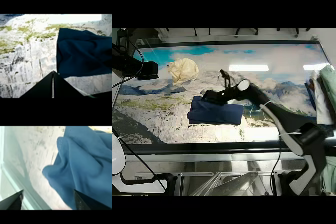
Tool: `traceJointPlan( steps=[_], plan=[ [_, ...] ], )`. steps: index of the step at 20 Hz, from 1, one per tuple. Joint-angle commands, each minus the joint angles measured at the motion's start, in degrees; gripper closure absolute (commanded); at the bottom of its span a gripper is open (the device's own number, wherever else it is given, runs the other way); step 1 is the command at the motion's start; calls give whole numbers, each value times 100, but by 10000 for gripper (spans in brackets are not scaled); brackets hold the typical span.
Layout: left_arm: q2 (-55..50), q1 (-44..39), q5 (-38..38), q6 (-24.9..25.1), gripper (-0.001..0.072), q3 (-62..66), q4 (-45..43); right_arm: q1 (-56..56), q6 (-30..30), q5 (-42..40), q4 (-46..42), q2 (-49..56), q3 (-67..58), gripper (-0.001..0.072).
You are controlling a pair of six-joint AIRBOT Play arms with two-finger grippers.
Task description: Fold the shirts.
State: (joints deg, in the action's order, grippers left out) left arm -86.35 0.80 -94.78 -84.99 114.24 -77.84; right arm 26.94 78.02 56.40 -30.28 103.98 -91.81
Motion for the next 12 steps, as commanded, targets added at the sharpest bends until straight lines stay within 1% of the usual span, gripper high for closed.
traceJointPlan(
  steps=[1,2,4,6,9,11,12],
  plan=[
    [4,-9,-94,-7,689,2,-4,-831,90,1615,-1362,-1064,490,15],
    [4,-42,-131,-7,689,2,-9,-1088,133,1534,-1663,-1561,1016,15],
    [4,-125,-142,-7,689,2,-9,-1665,131,1043,-1725,-2433,2247,15],
    [2,-271,-114,-7,689,2,-15,-2245,68,730,-1709,-2903,3250,15],
    [2,-516,-122,-7,689,2,-22,-2721,-487,654,-1515,-2750,3921,15],
    [2,-632,-122,-7,689,2,-22,-2750,-964,376,-940,-2345,3952,15],
    [2,-669,-125,-7,689,2,-28,-2750,-1255,197,-409,-2094,3952,15]
  ],
)
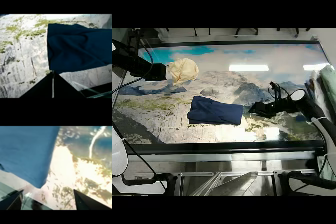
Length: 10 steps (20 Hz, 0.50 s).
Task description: Fold the shirts.
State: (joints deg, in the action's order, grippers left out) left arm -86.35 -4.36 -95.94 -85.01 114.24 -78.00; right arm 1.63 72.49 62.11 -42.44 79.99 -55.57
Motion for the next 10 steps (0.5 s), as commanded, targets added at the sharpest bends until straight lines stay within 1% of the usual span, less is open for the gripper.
traceJointPlan(
  steps=[1,2,4,7,8,10],
  plan=[
    [2,-149,-9,-7,689,2,-11,-214,-953,-476,1300,562,328,15],
    [2,-149,-11,-11,689,2,-11,-184,-1193,-490,1814,846,328,15],
    [2,-146,-11,-11,688,2,-20,-17,-1491,-501,2424,1311,315,16],
    [2,-144,-13,-11,689,2,-50,450,-1513,-804,2708,1672,304,24],
    [2,-144,-11,-13,688,2,-50,638,-1611,-944,2907,1698,302,101],
    [2,-144,-7,-11,689,2,-50,981,-1661,-1261,3154,1703,229,101]
  ],
)
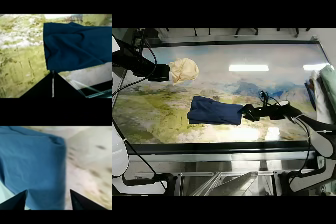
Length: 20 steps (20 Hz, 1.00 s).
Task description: Fold the shirts.
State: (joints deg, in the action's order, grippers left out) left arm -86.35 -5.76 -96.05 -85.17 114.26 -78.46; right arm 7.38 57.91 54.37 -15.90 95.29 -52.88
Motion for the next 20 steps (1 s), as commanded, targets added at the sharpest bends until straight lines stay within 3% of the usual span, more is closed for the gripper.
traceJointPlan(
  steps=[1,4,5,6,7,10,15,18,20],
  plan=[
    [2,-4,4,4,689,0,-4,577,-203,-627,551,188,-133,100],
    [2,-4,2,7,689,0,-7,940,-203,-953,634,219,-461,103],
    [2,-4,2,7,689,0,-4,979,-243,-977,632,219,-564,222],
    [2,-2,2,9,688,0,-7,966,-354,-898,605,201,-640,526],
    [2,-2,2,9,689,0,-7,881,-570,-702,605,136,-678,690],
    [2,-2,7,11,688,0,-7,350,-262,-39,149,-496,-669,690],
    [2,-59,127,9,689,0,15,-772,1423,540,-2673,-2747,-660,691],
    [2,-225,177,9,689,0,4,-1508,1609,728,-2997,-4000,-660,690],
    [2,-345,221,9,689,0,2,-1943,1799,105,-2977,-4590,-693,691]
  ],
)
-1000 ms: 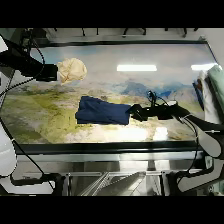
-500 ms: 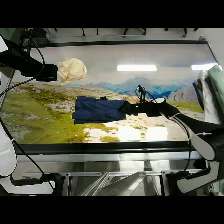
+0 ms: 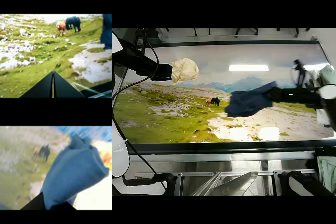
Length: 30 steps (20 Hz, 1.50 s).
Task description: Fold the shirts.
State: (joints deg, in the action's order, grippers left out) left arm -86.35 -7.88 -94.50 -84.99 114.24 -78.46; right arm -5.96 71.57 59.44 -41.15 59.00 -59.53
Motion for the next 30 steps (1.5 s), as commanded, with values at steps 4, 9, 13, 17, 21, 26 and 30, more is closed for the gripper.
traceJointPlan(
  steps=[4,9,13,17,21,26,30],
  plan=[
    [-4,-310,280,-9,689,2,-2,-1425,302,-667,-76,-778,-896,692],
    [-144,-356,317,-144,689,0,0,-1790,-160,-570,155,872,-3126,691],
    [-275,-356,321,-356,689,0,-2,-2028,-197,-413,280,2614,-5558,691],
    [-428,-350,363,-450,689,0,-4,-2378,-632,-1346,1117,3821,-6881,695],
    [-645,-352,341,-632,689,0,-2,-2717,-2459,-2455,2385,4153,-6723,699],
    [-723,-352,339,-894,689,2,-2,-3195,-3458,-2656,3268,4642,-6725,701],
    [-595,-354,313,-1008,689,2,-2,-3386,-4575,-2562,4065,4815,-6725,701]
  ],
)
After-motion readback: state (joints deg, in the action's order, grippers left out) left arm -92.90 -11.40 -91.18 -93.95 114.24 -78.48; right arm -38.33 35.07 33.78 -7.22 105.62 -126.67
